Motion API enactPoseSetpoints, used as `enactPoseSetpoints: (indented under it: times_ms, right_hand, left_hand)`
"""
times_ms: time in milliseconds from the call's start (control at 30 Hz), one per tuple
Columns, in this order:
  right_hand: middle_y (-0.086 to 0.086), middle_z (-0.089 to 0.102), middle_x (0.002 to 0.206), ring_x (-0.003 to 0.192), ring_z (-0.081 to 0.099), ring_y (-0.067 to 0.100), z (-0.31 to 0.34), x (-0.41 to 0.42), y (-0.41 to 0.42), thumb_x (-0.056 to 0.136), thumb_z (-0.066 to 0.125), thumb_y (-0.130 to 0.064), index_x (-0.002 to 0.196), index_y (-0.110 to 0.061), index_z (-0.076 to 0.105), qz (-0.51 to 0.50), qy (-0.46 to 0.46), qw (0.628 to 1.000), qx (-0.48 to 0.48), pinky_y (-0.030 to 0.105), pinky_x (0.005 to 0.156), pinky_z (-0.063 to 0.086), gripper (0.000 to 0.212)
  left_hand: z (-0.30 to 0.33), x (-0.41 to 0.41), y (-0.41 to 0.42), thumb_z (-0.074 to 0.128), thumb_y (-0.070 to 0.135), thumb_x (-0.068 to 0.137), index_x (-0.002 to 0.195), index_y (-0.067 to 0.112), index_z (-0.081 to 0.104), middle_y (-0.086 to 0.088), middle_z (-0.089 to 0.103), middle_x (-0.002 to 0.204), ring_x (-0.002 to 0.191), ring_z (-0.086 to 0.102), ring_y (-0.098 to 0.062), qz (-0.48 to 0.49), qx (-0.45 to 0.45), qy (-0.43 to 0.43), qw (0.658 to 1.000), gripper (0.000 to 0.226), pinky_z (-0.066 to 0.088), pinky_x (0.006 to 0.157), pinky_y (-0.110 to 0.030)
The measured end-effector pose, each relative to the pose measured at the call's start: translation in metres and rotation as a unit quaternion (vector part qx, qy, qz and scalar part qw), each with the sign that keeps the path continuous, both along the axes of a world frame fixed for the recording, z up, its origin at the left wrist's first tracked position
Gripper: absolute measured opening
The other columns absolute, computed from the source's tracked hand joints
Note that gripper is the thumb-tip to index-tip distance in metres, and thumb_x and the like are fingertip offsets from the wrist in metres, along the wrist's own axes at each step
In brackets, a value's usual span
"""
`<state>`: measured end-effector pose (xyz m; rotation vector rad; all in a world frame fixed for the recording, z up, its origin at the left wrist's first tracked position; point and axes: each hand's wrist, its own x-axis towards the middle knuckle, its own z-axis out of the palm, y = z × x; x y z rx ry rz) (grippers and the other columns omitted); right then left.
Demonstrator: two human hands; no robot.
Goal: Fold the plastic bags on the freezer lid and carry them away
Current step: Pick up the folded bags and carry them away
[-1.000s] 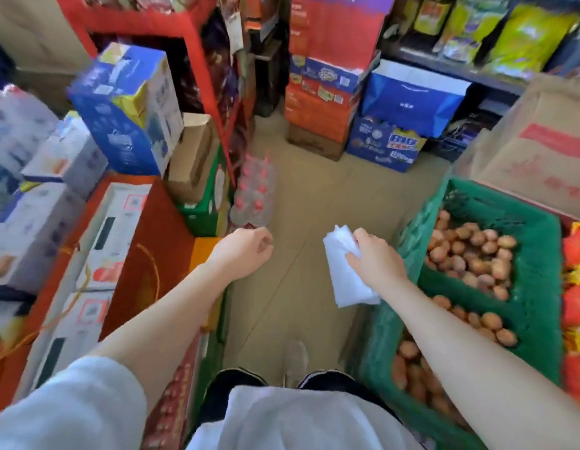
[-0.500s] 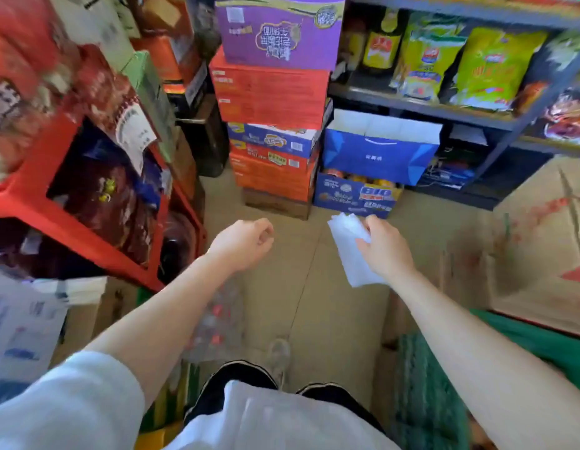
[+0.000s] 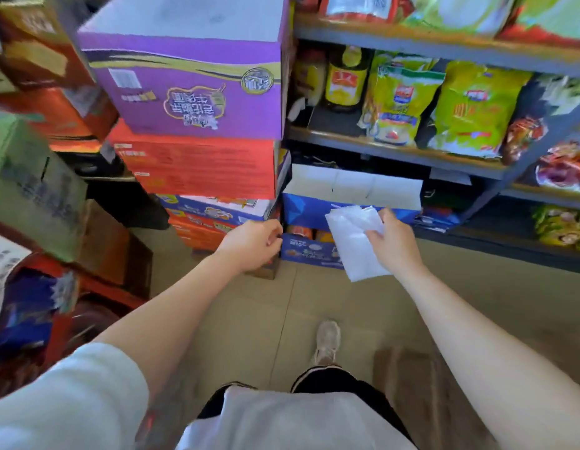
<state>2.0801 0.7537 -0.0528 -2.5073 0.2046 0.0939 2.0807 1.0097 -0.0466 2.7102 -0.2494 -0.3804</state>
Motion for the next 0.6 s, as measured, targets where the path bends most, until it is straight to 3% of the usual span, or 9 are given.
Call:
enactPoseSetpoints:
  times_ms: [100,200,300,400,500,600]
  right_hand:
    - [0.015,0.062,0.095,0.089,0.057,0.036,-0.005,0.086,-0.03,0.091,0.048,-0.01,0.106,-0.007,0.052,0.012,0.004,1.0,-0.012,0.04,0.065,0.042,0.016]
    - [0.008,0.057,0.084,0.078,0.055,0.033,-0.009,0.167,-0.051,0.093,0.048,-0.011,0.098,-0.01,0.048,0.032,-0.007,0.999,-0.019,0.038,0.054,0.035,0.006]
    - [0.007,0.058,0.085,0.081,0.055,0.031,-0.02,0.235,-0.061,0.093,0.049,-0.011,0.1,-0.013,0.048,0.039,-0.031,0.999,-0.016,0.037,0.059,0.036,0.008]
    - [0.016,0.061,0.094,0.091,0.053,0.035,-0.042,0.29,-0.063,0.087,0.051,-0.002,0.109,-0.005,0.057,0.096,-0.051,0.992,-0.058,0.038,0.068,0.038,0.023]
    - [0.016,0.062,0.081,0.079,0.054,0.037,-0.078,0.33,-0.065,0.078,0.056,0.007,0.099,-0.002,0.063,0.168,-0.073,0.976,-0.118,0.035,0.06,0.033,0.024]
    - [0.016,0.067,0.087,0.08,0.058,0.038,-0.135,0.36,-0.064,0.078,0.06,0.004,0.102,-0.003,0.064,0.241,-0.048,0.954,-0.174,0.038,0.063,0.041,0.025]
  left_hand:
    - [-0.009,0.069,-0.03,0.047,0.028,0.091,0.111,0.02,0.056,0.002,0.064,0.095,0.096,0.058,-0.024,0.009,-0.002,0.017,1.0,0.023,0.048,0.078,-0.033]
    - [-0.023,0.133,-0.054,0.047,0.027,0.091,0.11,0.019,0.056,-0.002,0.065,0.101,0.097,0.058,-0.027,0.011,0.003,0.018,1.0,0.022,0.044,0.078,-0.034]
    - [-0.049,0.187,-0.072,0.045,0.024,0.092,0.112,0.017,0.055,-0.006,0.063,0.108,0.098,0.058,-0.028,0.006,0.023,0.051,0.998,0.023,0.046,0.078,-0.036]
    - [-0.084,0.235,-0.089,0.043,0.021,0.094,0.122,0.016,0.05,-0.006,0.057,0.122,0.106,0.056,-0.028,-0.013,0.043,0.071,0.996,0.03,0.046,0.079,-0.038]
    - [-0.132,0.276,-0.105,0.042,0.019,0.096,0.132,0.016,0.043,-0.007,0.051,0.128,0.114,0.051,-0.028,-0.04,0.064,0.083,0.994,0.036,0.046,0.08,-0.038]
    - [-0.188,0.307,-0.11,0.059,0.01,0.084,0.129,0.009,0.049,-0.014,0.053,0.127,0.115,0.051,-0.029,-0.062,0.101,0.065,0.991,0.046,0.047,0.086,-0.039]
